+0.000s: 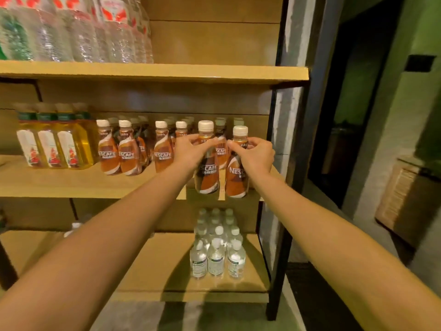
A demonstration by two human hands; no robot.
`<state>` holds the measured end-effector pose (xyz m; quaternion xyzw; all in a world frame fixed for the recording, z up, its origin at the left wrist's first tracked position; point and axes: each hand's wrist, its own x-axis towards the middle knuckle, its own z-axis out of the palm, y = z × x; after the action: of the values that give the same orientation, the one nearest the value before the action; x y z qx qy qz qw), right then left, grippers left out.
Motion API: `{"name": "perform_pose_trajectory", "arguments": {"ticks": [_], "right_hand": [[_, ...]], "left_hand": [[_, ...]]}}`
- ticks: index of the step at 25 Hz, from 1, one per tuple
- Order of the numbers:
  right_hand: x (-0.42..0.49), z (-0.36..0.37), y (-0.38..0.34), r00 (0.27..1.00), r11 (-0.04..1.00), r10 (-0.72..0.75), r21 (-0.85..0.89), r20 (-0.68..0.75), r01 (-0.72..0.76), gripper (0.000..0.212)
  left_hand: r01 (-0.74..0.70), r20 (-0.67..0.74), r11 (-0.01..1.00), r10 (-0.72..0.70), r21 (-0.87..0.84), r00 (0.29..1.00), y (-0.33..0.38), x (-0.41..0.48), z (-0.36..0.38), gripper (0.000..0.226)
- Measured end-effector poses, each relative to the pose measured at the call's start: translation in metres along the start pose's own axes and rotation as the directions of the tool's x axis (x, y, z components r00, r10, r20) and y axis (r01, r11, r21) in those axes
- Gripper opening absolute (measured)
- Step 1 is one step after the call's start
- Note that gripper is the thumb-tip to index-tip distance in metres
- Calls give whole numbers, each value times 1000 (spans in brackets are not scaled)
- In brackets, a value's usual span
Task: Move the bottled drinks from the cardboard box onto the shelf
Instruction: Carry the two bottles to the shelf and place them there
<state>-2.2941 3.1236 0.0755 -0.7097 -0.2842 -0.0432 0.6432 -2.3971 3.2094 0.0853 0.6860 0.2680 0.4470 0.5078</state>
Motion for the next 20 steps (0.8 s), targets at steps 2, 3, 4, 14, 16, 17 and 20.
{"name": "perform_pose_trajectory", "arguments": {"ticks": [2, 3, 4, 14, 16, 17, 20], "right_hand": [[13, 5, 4, 999, 1000, 1, -20, -35, -2, 36], [21, 9, 7, 999, 1000, -4, -24, -47, 3, 35], [27, 13, 10, 999, 1000, -6, -28, -50, 5, 34], [84, 38, 42, 1000, 1000, 0, -31, -20, 0, 34], [91, 40, 47, 1000, 999, -6, -34, -23, 6, 35], [94, 42, 49, 999, 999, -18, -35, -28, 17, 35], [96, 46, 54, 998, 998, -47, -33, -33, 46, 36]], "left_hand": [[17, 48, 1000, -16, -17, 999, -6, 16, 6, 38], [19, 72, 999, -17, -27, 997, -10, 25, 10, 33], [21, 88, 999, -18, -32, 996, -14, 34, 13, 27], [-19, 128, 1000, 19, -5, 992, -44, 95, 49, 34], [-31, 152, 999, 32, -11, 988, -49, 102, 52, 31], [-34, 163, 999, 37, -22, 986, -51, 104, 53, 29], [-57, 182, 997, 66, -54, 981, -55, 105, 54, 27]]}}
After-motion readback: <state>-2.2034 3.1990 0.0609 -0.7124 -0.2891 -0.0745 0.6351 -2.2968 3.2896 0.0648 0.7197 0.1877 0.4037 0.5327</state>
